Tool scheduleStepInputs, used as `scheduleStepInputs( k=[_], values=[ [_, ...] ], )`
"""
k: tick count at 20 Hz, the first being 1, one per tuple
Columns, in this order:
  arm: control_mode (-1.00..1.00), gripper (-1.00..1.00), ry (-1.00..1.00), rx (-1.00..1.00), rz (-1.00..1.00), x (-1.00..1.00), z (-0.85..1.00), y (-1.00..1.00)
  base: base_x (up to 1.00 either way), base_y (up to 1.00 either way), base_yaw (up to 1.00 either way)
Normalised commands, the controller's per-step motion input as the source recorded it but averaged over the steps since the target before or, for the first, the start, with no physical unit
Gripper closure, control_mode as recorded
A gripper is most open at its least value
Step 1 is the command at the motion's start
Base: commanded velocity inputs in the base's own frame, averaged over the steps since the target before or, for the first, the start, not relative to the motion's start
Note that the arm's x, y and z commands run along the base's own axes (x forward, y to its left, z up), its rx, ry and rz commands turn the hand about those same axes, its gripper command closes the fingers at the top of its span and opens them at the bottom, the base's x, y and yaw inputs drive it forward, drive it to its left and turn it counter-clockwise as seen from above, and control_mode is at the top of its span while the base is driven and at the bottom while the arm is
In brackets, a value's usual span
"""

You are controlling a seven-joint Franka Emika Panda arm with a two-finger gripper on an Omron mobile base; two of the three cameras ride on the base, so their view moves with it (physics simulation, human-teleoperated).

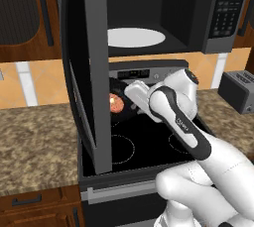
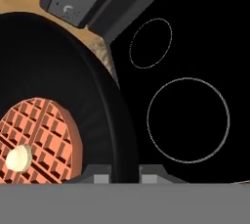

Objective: Open the microwave, place the bowl with waffle inside the microwave, then close the microwave door and turn it on.

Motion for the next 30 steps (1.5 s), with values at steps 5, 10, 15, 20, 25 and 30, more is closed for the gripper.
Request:
scheduleStepInputs(
  k=[5, 10, 15, 20, 25, 30],
  values=[
    [-1.00, 1.00, 0.11, 0.07, -0.15, -0.52, 1.00, -1.00, 0.00, 0.00, 0.00],
    [-1.00, 1.00, 0.01, 0.06, -0.14, -0.59, 1.00, -0.83, 0.00, 0.00, 0.00],
    [-1.00, 1.00, -0.02, 0.00, -0.24, -0.05, 0.94, -0.16, 0.00, 0.00, 0.00],
    [-1.00, 1.00, 0.00, -0.06, -0.30, 0.34, 0.61, 0.05, 0.00, 0.00, 0.00],
    [-1.00, 1.00, 0.25, -0.02, -0.25, 0.94, 0.13, 0.06, 0.00, 0.00, 0.00],
    [-1.00, 1.00, 0.23, -0.02, -0.19, 1.00, 0.05, 0.14, 0.00, 0.00, 0.00]
  ],
)
